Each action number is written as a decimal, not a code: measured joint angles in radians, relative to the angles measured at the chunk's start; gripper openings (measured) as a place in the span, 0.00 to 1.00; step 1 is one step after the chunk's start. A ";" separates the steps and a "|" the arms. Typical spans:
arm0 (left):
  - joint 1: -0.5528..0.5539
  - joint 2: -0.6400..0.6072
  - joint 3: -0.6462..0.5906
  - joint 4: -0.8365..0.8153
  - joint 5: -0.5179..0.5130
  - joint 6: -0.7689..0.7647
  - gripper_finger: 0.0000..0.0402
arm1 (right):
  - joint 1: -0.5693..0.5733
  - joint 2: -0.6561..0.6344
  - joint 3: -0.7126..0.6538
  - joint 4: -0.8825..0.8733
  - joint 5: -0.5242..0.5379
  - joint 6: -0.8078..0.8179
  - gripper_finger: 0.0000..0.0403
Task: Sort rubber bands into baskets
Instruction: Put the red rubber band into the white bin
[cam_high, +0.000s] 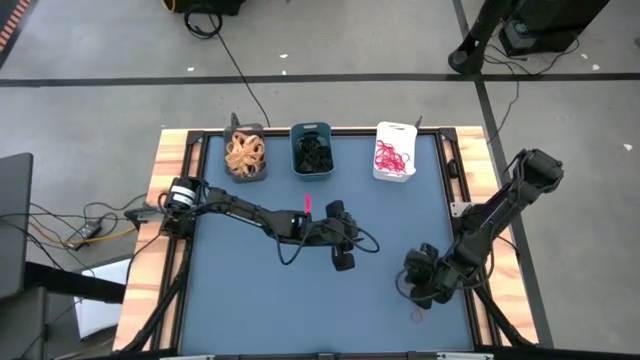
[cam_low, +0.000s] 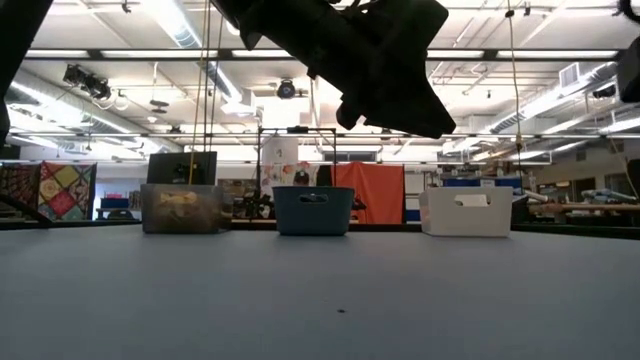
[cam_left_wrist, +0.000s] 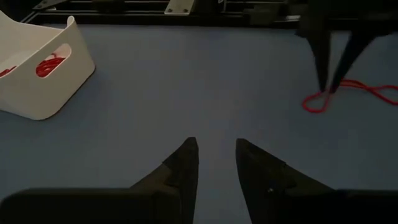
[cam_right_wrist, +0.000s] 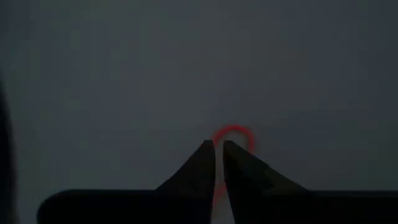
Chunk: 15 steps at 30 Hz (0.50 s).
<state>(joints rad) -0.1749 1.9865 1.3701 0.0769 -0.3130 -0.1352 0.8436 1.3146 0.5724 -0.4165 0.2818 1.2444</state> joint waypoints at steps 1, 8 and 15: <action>0.000 0.000 0.000 0.000 0.000 0.002 0.28 | 0.002 0.006 0.002 0.014 -0.004 -0.003 0.12; 0.000 0.000 0.000 -0.001 -0.003 0.004 0.28 | 0.002 0.087 0.002 0.004 -0.075 0.057 0.30; -0.004 0.000 0.000 -0.007 -0.003 0.000 0.28 | 0.003 0.159 0.012 0.016 -0.082 0.042 0.47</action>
<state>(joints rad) -0.1787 1.9865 1.3701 0.0697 -0.3161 -0.1352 0.8463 1.4736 0.5848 -0.4005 0.1996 1.2868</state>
